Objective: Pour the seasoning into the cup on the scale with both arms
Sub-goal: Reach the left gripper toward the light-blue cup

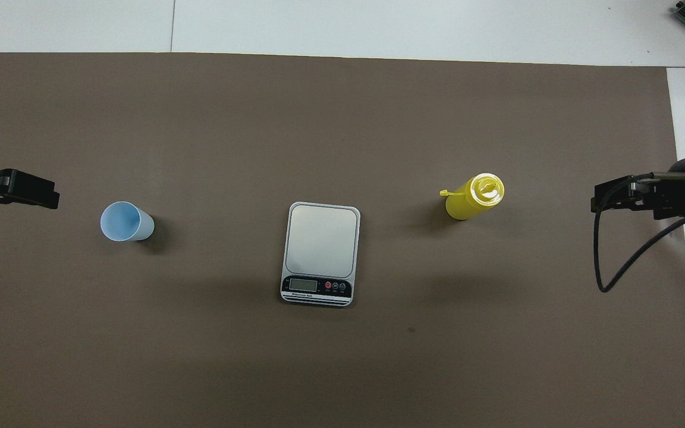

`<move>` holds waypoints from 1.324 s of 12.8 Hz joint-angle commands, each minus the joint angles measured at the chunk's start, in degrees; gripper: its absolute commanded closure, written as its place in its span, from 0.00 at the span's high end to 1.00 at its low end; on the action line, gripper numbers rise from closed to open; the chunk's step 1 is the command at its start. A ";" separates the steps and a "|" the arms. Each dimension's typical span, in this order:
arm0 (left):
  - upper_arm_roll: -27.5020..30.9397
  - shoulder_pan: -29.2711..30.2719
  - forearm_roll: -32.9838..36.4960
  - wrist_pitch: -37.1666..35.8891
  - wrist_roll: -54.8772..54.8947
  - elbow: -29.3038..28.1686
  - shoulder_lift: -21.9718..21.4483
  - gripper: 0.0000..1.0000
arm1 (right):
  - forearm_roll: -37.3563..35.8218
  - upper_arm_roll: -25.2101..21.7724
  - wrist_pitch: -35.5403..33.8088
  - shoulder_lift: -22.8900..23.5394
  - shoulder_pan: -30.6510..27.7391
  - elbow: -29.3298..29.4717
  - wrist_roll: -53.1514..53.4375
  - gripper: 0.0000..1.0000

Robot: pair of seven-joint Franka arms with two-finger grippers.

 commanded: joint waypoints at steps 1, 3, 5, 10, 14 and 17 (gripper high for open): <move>-0.09 0.11 -0.32 0.38 0.30 0.77 0.55 1.00 | -0.58 0.26 0.66 -1.49 -0.11 -1.70 0.50 1.00; -0.09 0.63 -0.32 0.30 0.56 0.76 0.46 1.00 | -0.58 0.26 0.66 -1.49 -0.11 -1.70 0.42 1.00; -0.09 0.54 -0.32 0.56 0.56 0.07 0.37 1.00 | -0.58 0.26 0.58 -1.49 -0.11 -1.70 0.42 1.00; -0.17 0.20 -0.41 3.71 -0.14 -3.35 -1.21 1.00 | -0.58 0.26 0.58 -1.49 -0.11 -1.70 0.42 1.00; -0.17 0.10 -0.41 5.21 -1.28 -5.73 -2.18 1.00 | -0.58 0.26 0.58 -1.49 -0.11 -1.70 0.42 1.00; -0.09 0.63 -0.41 10.65 -1.63 -9.76 -1.74 1.00 | -0.58 0.17 0.58 -1.49 -0.11 -1.70 0.42 1.00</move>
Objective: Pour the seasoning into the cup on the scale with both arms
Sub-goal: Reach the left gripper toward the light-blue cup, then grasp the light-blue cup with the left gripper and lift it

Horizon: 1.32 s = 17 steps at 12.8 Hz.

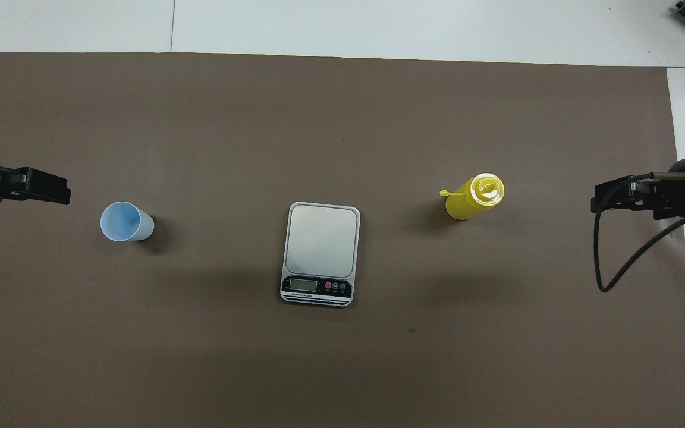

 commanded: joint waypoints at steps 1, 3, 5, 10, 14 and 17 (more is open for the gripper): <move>-0.12 0.67 -0.38 6.24 -0.77 -6.65 -1.02 1.00 | -0.58 0.26 0.58 -1.49 -0.11 -1.70 0.42 1.00; -0.12 1.72 -0.47 10.80 -1.12 -10.25 0.29 1.00 | -0.58 0.26 0.58 -1.49 -0.11 -1.70 0.42 1.00; -0.04 2.69 -0.38 17.82 -2.35 -15.95 0.65 1.00 | -0.58 0.17 0.57 -1.49 -0.11 -1.70 0.42 1.00; -0.12 4.01 -0.47 32.95 -5.51 -26.52 2.23 1.00 | -0.58 0.17 0.57 -1.49 -0.11 -1.70 -0.02 1.00; -0.12 4.10 -0.47 36.23 -6.04 -28.10 4.52 1.00 | -1.02 0.17 0.40 -1.58 0.41 -1.78 0.06 1.00; -0.12 4.37 -0.47 37.10 -8.49 -30.57 4.34 1.00 | -3.13 0.26 0.75 -1.67 1.29 -1.79 0.33 1.00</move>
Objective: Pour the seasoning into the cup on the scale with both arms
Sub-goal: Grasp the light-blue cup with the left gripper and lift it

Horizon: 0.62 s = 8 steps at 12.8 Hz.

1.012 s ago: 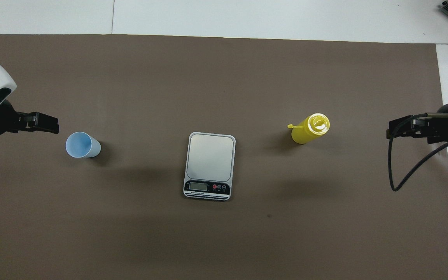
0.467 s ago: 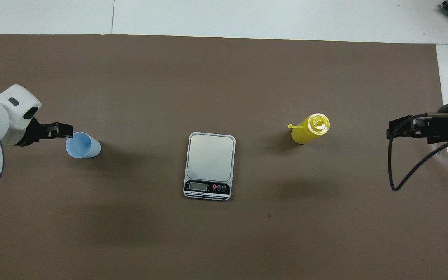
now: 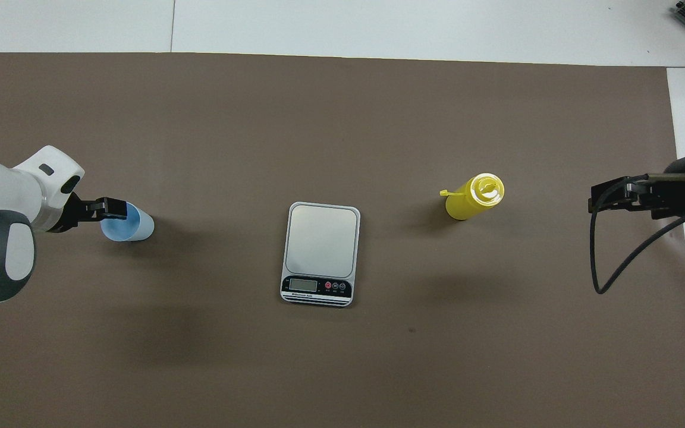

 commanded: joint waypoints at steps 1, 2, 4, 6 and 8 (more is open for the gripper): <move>-0.36 0.57 -0.34 2.29 -2.97 -2.16 -0.45 1.00 | -2.00 0.25 0.75 -1.69 0.27 -1.78 0.33 1.00; -0.36 0.66 -0.34 2.29 -3.16 -2.60 -0.36 1.00 | -2.00 0.25 0.92 -1.69 0.44 -2.13 0.42 1.00; -0.45 0.75 -0.34 3.34 -6.04 -2.78 0.69 1.00 | -2.00 0.25 1.37 -2.39 0.97 -3.36 0.59 1.00; -0.45 0.14 -0.43 4.65 -9.65 -3.21 1.22 0.71 | -2.00 0.25 1.54 -2.40 1.15 -3.37 0.59 1.00; -0.45 -0.04 -0.43 5.37 -9.66 -3.48 1.49 0.35 | -1.74 0.25 1.54 -2.40 1.15 -3.37 0.59 1.00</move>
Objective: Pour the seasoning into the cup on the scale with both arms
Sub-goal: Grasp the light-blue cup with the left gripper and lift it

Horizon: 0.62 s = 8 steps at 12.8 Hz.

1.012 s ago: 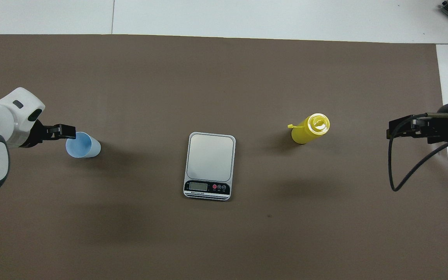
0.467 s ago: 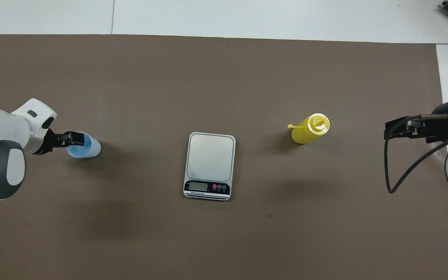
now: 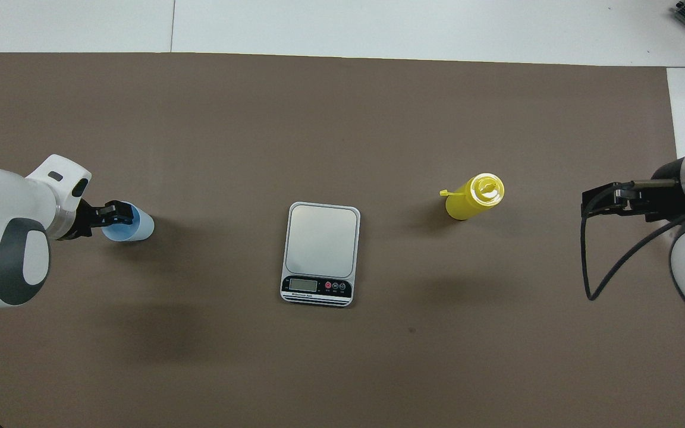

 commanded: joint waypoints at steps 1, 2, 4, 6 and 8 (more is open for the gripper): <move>-0.13 0.06 -0.29 1.87 -0.94 -1.27 -0.03 0.09 | -0.92 0.24 1.55 -1.74 0.01 -2.21 0.51 1.00; -0.13 0.15 -0.29 2.04 -0.42 -1.27 -0.03 0.00 | -0.83 0.24 1.55 -1.74 0.01 -2.21 0.33 1.00; -0.13 -0.03 -0.29 1.44 -0.24 -0.40 0.23 0.00 | -0.22 0.24 1.55 -1.74 -0.16 -2.13 0.15 1.00; -0.13 -0.29 -0.29 -3.02 -0.24 3.36 0.76 0.00 | -0.22 0.24 2.25 -1.74 -0.07 -2.13 0.24 1.00; -0.48 -0.64 -0.29 -9.61 -0.24 9.51 0.24 0.00 | -0.13 0.24 2.96 -1.65 -0.07 -2.13 0.24 1.00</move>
